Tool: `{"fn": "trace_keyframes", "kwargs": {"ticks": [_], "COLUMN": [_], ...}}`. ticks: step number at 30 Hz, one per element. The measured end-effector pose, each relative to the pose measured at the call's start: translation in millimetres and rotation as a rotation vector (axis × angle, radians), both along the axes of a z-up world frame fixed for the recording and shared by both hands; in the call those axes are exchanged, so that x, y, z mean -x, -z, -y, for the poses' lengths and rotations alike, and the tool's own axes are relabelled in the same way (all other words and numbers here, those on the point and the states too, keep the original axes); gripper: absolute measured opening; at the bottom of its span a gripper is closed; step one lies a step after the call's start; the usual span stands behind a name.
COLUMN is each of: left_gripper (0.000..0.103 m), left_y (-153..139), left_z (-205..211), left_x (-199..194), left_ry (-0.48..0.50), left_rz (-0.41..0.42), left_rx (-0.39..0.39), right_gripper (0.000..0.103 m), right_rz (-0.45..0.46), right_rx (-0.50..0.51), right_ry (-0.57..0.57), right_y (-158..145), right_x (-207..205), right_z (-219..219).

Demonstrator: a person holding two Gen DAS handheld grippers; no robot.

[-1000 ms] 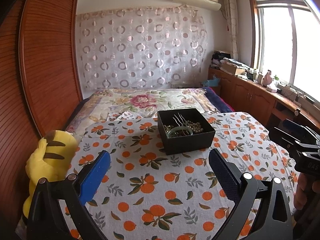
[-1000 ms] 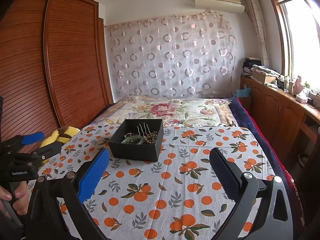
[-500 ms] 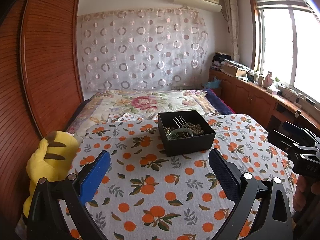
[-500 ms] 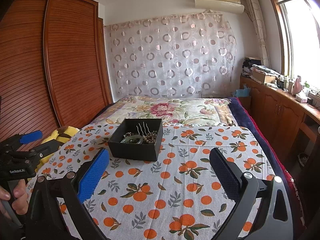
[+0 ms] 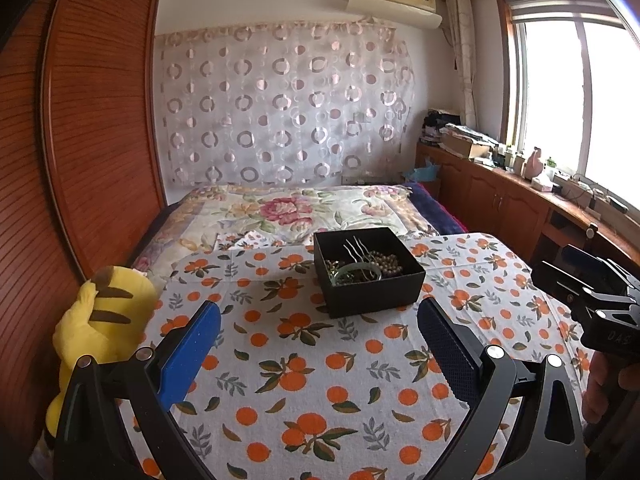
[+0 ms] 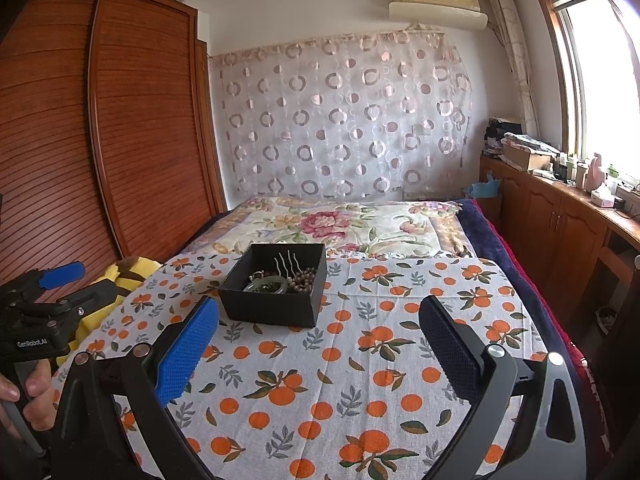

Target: Organize jewelry

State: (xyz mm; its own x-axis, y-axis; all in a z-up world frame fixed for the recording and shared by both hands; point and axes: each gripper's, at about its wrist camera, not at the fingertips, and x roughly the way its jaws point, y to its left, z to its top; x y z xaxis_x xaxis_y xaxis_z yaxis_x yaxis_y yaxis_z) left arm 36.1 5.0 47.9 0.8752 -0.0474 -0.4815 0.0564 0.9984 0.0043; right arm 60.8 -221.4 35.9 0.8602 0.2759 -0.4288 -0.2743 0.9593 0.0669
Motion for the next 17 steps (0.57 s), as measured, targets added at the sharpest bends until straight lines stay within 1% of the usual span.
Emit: {"fn": "trace_keyframes", "kwargs": {"ticks": [17], "left_gripper": [0.095], "left_y": [3.2], "left_z": [1.0], "left_x": [3.6], "left_ry": [0.001], "left_rz": [0.001], "left_rx": [0.0], "right_gripper": [0.101], "right_rz": [0.002], "right_rx": [-0.001], "right_ry": [0.002], "right_y": [0.0], "right_x": [1.7], "right_z": [-0.2]}}
